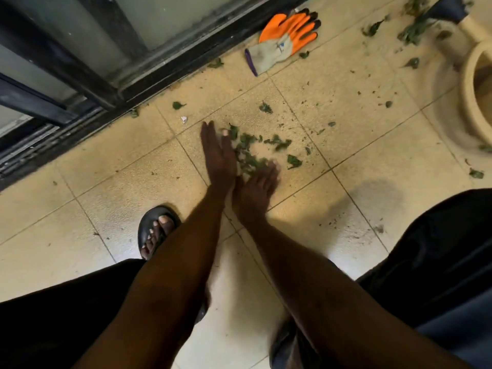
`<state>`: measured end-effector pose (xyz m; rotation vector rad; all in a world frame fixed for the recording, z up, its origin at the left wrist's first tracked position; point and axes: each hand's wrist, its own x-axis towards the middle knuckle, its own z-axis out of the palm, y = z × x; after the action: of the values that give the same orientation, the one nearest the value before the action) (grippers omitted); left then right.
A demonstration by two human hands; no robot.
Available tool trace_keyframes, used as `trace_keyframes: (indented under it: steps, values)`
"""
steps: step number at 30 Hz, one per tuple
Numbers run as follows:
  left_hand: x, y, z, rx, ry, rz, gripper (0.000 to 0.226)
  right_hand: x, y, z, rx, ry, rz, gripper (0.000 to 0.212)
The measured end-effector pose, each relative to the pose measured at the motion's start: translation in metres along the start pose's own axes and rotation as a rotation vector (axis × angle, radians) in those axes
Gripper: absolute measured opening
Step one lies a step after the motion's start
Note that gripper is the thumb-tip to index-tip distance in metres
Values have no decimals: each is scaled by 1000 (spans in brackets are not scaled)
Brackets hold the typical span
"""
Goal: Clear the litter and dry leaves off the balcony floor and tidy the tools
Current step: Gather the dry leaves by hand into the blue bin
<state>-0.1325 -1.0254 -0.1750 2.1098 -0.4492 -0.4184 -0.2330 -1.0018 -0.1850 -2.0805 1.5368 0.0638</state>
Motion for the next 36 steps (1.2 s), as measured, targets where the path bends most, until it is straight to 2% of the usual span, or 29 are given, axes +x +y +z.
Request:
trace_keyframes:
  steps: [2,5,7,9,11,13,15,16,19,22,24,26,28,32,33,34,36]
  values:
    - [15,-15,-16,-2,81,-34,51,22,-2,-9,51,62,-61,74]
    - [28,-31,-30,10,194,-87,46,32,23,-24,142,246,237,74]
    - [36,-34,-36,21,211,-136,47,39,44,-34,184,249,384,77]
    - [41,-35,-36,133,136,-175,50,54,56,-38,152,184,391,79]
    - [41,-32,-30,269,7,-11,56,67,51,-41,79,117,254,78]
    - [33,-28,-15,340,-197,226,57,73,42,-41,0,50,-54,74]
    - [29,-23,-4,315,-273,301,55,79,38,-44,-8,27,-275,71]
    - [30,-21,-4,293,-240,282,55,85,40,-49,14,63,-274,70]
    - [52,-22,-20,295,-46,143,59,117,60,-74,97,206,6,75]
    - [86,-29,-40,370,8,-27,63,157,86,-96,84,208,116,80]
    - [102,-31,-45,439,-58,-58,68,176,88,-101,63,158,52,81]
    - [111,-32,-43,530,-151,-16,71,186,79,-98,21,109,-70,83]
    - [117,-27,-36,558,-237,80,71,190,61,-90,-54,40,-234,84]
    - [111,-17,-19,535,-509,410,64,176,23,-72,-155,-171,-660,78]
    - [113,-14,-16,513,-526,440,63,176,19,-71,-157,-181,-712,76]
    - [119,-9,-13,488,-505,439,63,181,18,-73,-137,-143,-710,74]
    - [140,1,-12,477,-440,415,66,197,19,-83,-76,32,-535,72]
